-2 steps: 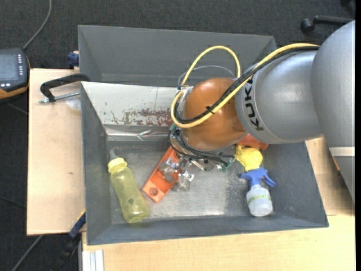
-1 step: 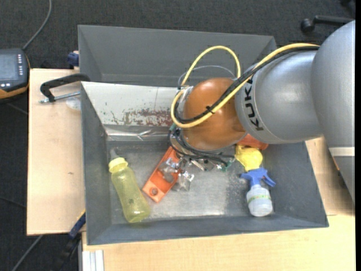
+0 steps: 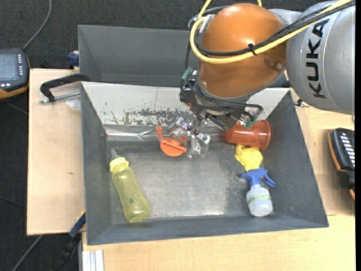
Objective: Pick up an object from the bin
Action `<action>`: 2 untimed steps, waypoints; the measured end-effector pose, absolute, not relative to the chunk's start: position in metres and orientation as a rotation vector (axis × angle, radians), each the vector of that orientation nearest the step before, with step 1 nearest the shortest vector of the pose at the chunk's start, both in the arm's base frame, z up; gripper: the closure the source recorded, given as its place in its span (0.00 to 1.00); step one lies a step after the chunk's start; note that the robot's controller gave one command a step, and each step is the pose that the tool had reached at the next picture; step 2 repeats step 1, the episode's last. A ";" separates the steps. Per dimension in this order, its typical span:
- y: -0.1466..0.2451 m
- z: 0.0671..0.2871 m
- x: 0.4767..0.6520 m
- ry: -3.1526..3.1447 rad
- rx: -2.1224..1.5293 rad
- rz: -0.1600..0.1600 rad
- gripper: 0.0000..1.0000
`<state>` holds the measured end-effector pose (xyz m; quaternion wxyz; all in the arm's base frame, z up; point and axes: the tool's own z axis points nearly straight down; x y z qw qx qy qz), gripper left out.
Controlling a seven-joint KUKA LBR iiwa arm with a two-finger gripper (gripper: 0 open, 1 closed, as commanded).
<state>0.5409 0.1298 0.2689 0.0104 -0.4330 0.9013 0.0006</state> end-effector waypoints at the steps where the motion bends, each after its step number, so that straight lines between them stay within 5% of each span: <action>1: 0.130 0.270 0.541 2.813 -1.351 0.002 1.00; 2: 0.130 0.270 0.541 2.813 -1.351 0.002 1.00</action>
Offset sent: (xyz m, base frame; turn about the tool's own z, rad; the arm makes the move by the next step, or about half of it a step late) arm 0.0045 -0.0088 -0.1628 -0.0042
